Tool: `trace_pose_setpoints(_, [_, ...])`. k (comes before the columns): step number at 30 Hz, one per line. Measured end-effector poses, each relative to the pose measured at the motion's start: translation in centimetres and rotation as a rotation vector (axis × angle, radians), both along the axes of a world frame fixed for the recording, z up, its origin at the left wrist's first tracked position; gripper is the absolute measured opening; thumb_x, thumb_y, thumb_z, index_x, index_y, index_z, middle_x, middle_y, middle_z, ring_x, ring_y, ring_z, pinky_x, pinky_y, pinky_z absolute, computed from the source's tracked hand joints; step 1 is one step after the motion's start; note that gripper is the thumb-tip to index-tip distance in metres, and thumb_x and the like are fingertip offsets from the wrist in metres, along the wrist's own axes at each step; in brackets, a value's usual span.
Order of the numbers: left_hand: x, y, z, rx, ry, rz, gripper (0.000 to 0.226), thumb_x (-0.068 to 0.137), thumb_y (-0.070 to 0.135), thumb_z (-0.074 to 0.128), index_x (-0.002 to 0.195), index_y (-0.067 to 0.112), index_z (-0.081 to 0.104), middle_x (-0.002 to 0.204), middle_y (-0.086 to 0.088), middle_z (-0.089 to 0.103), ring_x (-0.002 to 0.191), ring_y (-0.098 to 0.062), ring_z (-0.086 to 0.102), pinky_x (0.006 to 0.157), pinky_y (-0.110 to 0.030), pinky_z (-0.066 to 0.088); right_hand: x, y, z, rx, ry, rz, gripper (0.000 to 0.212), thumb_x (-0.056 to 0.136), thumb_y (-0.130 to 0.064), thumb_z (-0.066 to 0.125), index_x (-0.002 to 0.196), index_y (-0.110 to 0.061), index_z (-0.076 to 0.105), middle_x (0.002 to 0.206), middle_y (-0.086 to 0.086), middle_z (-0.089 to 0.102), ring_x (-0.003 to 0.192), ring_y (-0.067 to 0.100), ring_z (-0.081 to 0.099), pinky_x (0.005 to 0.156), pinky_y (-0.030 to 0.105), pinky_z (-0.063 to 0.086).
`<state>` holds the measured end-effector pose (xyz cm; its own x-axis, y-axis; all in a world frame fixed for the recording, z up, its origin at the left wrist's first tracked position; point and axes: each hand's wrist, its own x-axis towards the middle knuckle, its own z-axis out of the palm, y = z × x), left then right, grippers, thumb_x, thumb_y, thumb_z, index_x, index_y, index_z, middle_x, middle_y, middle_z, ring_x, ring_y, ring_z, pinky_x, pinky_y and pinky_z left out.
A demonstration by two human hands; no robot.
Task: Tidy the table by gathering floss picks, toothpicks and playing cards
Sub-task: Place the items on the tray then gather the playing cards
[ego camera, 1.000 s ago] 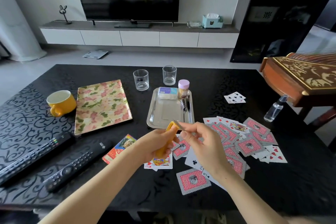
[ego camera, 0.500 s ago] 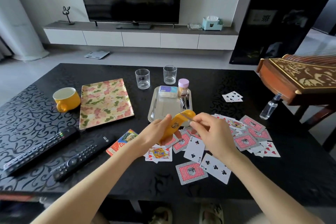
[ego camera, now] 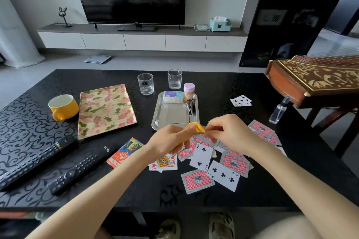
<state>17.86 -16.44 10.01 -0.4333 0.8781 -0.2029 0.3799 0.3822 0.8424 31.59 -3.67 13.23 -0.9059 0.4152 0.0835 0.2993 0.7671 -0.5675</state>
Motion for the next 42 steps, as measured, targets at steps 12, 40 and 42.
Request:
trace_pose_setpoints(12, [0.9, 2.3, -0.9, -0.121, -0.216, 0.154, 0.068, 0.083, 0.073, 0.031, 0.082, 0.01, 0.059, 0.057, -0.004, 0.055, 0.047, -0.013, 0.04, 0.052, -0.024, 0.036, -0.5, -1.0, -1.6, -0.21, 0.087, -0.171, 0.012, 0.083, -0.023, 0.07, 0.088, -0.013, 0.065, 0.071, -0.001, 0.069, 0.053, -0.004, 0.059, 0.052, 0.014, 0.044])
trace_pose_setpoints(40, [1.2, 4.4, 0.3, -0.207, -0.746, 0.265, 0.063, 0.076, 0.076, 0.043, 0.07, 0.015, 0.054, 0.061, -0.003, 0.051, 0.055, -0.01, 0.039, 0.054, -0.019, 0.033, -1.4, -1.1, -2.2, -0.484, 0.453, -0.497, 0.016, 0.089, -0.009, 0.061, 0.104, -0.011, 0.066, 0.082, -0.001, 0.071, 0.071, 0.01, 0.07, 0.068, 0.024, 0.059])
trace_pose_setpoints(42, [1.5, 4.7, 0.4, -0.213, -0.842, 0.292, 0.063, 0.08, 0.073, 0.043, 0.066, 0.012, 0.054, 0.062, -0.003, 0.052, 0.057, -0.01, 0.04, 0.057, -0.019, 0.034, -1.7, -1.2, -2.0, -0.447, 0.497, -0.546, 0.015, 0.087, -0.011, 0.064, 0.101, -0.012, 0.069, 0.08, -0.005, 0.07, 0.07, 0.009, 0.069, 0.063, 0.02, 0.057])
